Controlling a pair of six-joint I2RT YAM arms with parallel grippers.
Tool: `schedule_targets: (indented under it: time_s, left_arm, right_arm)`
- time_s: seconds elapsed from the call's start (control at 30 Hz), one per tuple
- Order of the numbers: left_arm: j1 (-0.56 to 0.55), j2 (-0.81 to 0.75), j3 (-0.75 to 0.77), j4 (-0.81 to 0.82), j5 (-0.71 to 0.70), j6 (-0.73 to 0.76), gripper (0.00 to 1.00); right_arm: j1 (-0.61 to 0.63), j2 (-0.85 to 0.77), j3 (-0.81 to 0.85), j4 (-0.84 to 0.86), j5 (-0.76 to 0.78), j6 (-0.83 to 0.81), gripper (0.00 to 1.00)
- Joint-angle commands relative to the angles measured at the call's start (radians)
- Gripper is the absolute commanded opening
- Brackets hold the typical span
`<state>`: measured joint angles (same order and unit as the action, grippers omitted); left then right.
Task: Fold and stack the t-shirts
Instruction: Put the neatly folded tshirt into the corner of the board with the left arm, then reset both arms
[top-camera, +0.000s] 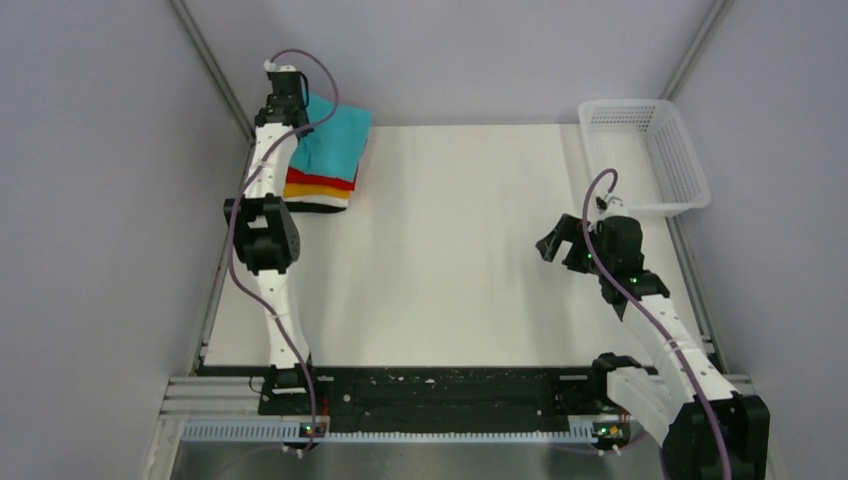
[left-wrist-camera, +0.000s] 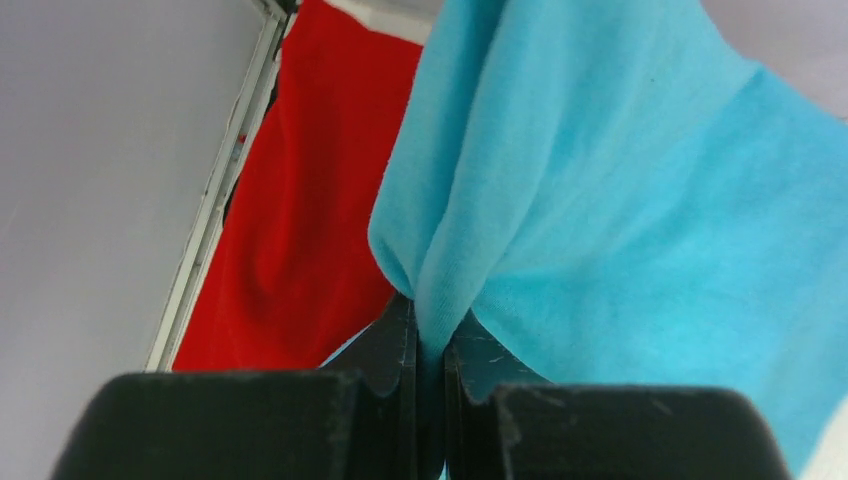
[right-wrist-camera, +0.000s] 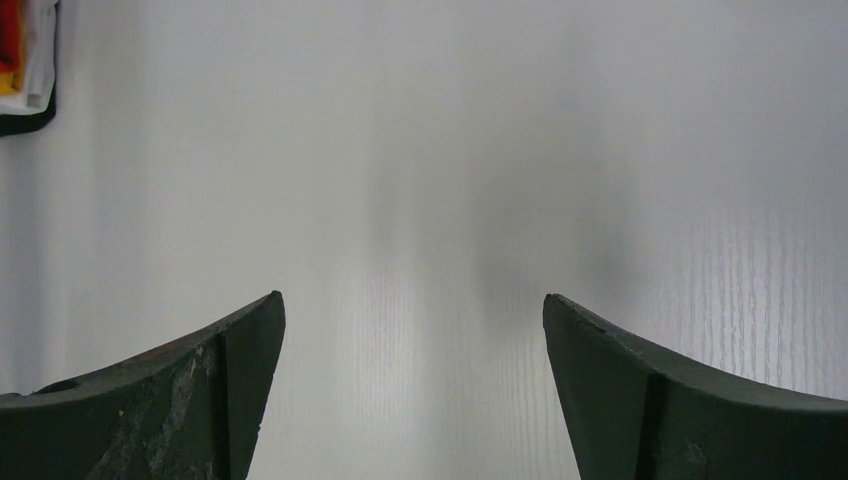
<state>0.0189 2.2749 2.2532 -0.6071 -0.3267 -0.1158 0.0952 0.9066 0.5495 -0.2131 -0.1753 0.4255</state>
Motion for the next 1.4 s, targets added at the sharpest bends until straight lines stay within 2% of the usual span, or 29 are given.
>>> schedule_targets:
  time_s: [0.0,0.17,0.2,0.23,0.27,0.3,0.33,0.47,0.53,0.63,0.7,0.87,1.0,1.07,1.2,1.3,1.37]
  left_arm:
    - [0.065,0.012,0.042,0.044,0.073,-0.048,0.0]
    - [0.089,0.04,0.031,0.052,0.091,-0.045,0.01]
    - [0.093,0.04,0.026,0.054,0.092,-0.043,0.11]
    - [0.096,0.042,0.022,0.056,0.091,-0.043,0.25]
    - [0.099,0.041,0.022,0.053,0.091,-0.048,0.42]
    - [0.102,0.037,0.022,0.049,0.087,-0.054,0.63]
    - [0.104,0.031,0.02,0.046,0.071,-0.064,0.73]
    - [0.116,-0.03,-0.01,0.054,-0.02,-0.112,0.93]
    - [0.116,-0.08,-0.016,0.038,-0.043,-0.124,0.98]
    - [0.115,-0.184,-0.05,0.008,-0.017,-0.153,0.99]
    - [0.114,-0.296,-0.143,0.029,0.05,-0.159,0.99]
    - [0.107,-0.698,-0.576,0.218,0.22,-0.276,0.99]
    - [0.05,-1.053,-1.024,0.341,0.416,-0.367,0.99]
    - [-0.024,-1.196,-1.202,0.358,0.39,-0.391,0.99]
    - [-0.181,-1.447,-1.497,0.336,0.235,-0.472,0.99]
    - [-0.204,-1.573,-1.638,0.305,0.243,-0.499,0.99]
    - [-0.204,-1.623,-1.677,0.239,0.191,-0.519,0.99]
  right_arm:
    - [-0.01,0.006,0.024,0.012,0.02,-0.015,0.99]
    - [-0.011,0.015,0.026,0.012,0.031,-0.015,0.99]
    - [-0.01,0.017,0.028,0.012,0.032,-0.015,0.99]
    - [-0.01,0.021,0.031,0.011,0.032,-0.015,0.99]
    - [-0.01,0.024,0.032,0.01,0.033,-0.015,0.99]
    - [-0.009,0.027,0.033,0.01,0.033,-0.015,0.99]
    - [-0.011,0.029,0.035,0.007,0.035,-0.015,0.99]
    - [-0.01,0.024,0.042,-0.007,0.049,-0.018,0.99]
    - [-0.01,0.014,0.044,-0.016,0.052,-0.015,0.99]
    - [-0.01,-0.013,0.047,-0.032,0.063,-0.007,0.99]
    - [-0.01,-0.038,0.046,-0.051,0.074,-0.001,0.99]
    - [-0.009,-0.111,0.021,-0.1,0.125,0.015,0.99]
    - [-0.008,-0.184,-0.003,-0.144,0.118,0.026,0.99]
    - [-0.009,-0.231,-0.025,-0.164,0.142,0.04,0.99]
    - [-0.009,-0.318,-0.063,-0.204,0.21,0.072,0.99]
    - [-0.009,-0.351,-0.074,-0.207,0.212,0.079,0.99]
    - [-0.008,-0.367,-0.082,-0.207,0.23,0.08,0.99]
